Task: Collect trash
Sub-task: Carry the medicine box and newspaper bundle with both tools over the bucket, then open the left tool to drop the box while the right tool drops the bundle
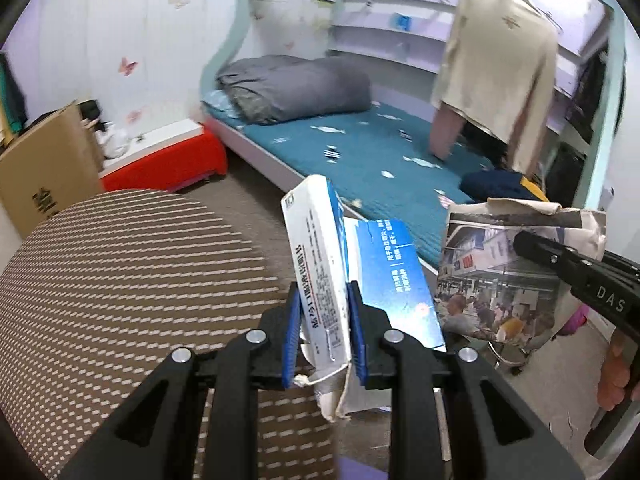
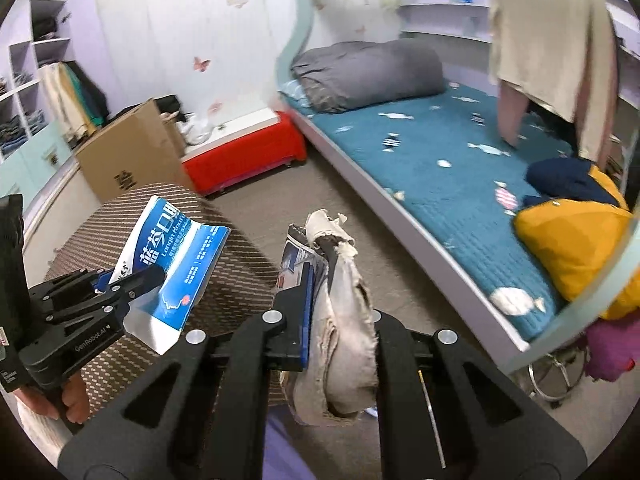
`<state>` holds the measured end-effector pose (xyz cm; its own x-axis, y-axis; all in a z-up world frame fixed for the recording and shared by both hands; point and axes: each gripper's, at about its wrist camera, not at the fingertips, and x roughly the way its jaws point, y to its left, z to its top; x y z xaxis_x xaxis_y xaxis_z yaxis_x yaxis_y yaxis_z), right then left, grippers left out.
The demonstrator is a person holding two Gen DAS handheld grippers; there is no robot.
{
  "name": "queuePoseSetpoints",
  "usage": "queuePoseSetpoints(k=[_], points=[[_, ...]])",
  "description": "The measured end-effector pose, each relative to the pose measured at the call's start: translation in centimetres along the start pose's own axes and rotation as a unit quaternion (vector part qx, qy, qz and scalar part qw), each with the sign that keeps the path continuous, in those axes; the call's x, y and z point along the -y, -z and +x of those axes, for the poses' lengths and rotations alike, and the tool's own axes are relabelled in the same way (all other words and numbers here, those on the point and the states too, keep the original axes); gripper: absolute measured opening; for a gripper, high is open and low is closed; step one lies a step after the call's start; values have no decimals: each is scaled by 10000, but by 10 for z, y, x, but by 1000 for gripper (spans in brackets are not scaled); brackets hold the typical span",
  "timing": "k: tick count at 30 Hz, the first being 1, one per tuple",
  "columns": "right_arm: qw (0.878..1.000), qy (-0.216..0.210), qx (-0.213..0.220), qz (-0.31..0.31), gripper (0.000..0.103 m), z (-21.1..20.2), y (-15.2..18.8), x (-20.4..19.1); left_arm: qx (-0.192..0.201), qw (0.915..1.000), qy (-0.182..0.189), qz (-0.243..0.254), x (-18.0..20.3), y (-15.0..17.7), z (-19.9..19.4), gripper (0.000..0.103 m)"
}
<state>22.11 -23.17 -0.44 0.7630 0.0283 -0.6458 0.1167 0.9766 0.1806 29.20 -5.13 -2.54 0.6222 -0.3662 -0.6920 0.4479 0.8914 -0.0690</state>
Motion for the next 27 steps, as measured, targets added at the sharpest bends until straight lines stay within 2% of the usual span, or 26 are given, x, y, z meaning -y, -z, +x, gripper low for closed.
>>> queuePoseSetpoints(k=[8, 13, 16, 18, 20, 23, 27], points=[[9974, 533, -137, 465, 9, -7, 20, 69, -359, 9971, 455, 495, 71, 1, 43, 22], [9927, 845, -358, 781, 9, -1, 38, 108, -787, 9913, 725, 767, 113, 7, 85, 22], [9882, 1042, -524, 998, 9, 6, 50, 133, -978, 9875, 748, 982, 134, 14, 111, 23], [9857, 1116, -636, 1089, 9, 10, 57, 142, -1088, 9851, 742, 1108, 146, 19, 128, 40], [9824, 1235, -770, 1172, 9, 18, 65, 152, -1200, 9845, 549, 1158, 154, 24, 142, 60], [9793, 1274, -927, 1271, 9, 28, 74, 159, -1407, 9825, 616, 1057, 152, 31, 161, 60], [9776, 1221, -1156, 1267, 9, 50, 81, 158, -1534, 9826, 413, 964, 135, 37, 167, 60]])
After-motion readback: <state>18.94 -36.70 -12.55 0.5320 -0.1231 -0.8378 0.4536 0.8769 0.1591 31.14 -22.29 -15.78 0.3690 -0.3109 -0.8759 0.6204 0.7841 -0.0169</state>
